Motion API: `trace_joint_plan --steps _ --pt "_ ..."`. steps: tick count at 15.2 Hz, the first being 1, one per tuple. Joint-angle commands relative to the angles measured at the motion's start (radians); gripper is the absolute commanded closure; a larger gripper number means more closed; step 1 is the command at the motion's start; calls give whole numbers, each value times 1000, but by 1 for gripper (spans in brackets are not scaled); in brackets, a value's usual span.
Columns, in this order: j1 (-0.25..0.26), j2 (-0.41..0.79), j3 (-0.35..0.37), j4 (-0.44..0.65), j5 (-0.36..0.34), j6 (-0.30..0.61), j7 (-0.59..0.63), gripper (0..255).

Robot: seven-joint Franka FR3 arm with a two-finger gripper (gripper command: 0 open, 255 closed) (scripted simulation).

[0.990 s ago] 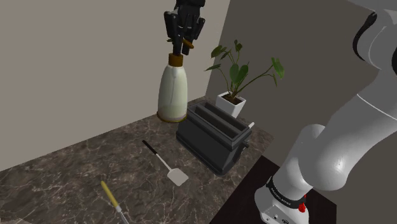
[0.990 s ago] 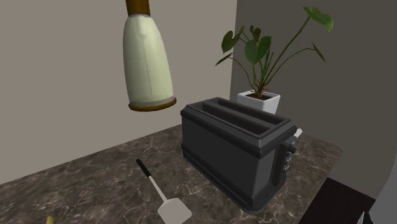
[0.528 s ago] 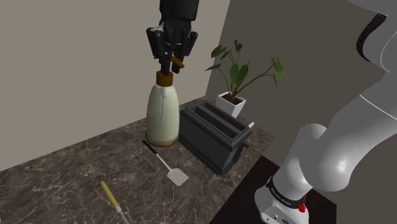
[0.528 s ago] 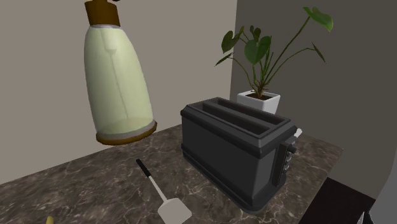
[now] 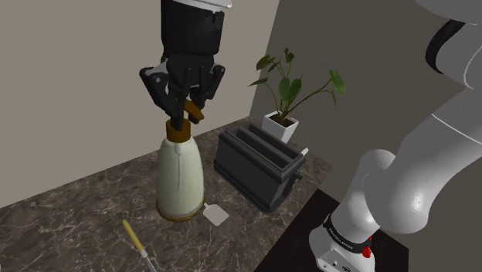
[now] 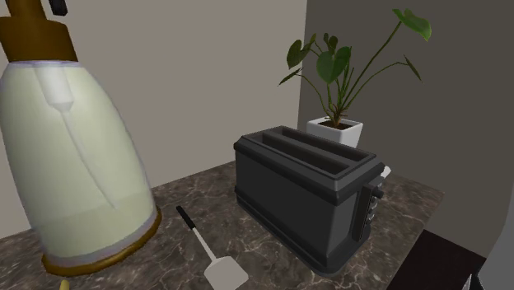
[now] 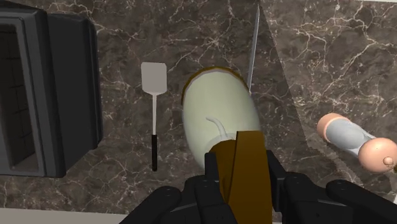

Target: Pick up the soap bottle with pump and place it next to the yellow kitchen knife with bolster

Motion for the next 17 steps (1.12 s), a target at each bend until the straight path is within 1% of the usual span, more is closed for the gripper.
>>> trace_joint_plan --steps 1,6,10,14,17 --pt "20 19 32 3 -5 16 54 255" --pt "71 93 112 30 -38 56 189 255" --pt "121 178 172 75 -86 80 305 255" --pt "187 284 219 142 -155 93 424 255" --pt "252 376 242 210 -218 92 511 255"
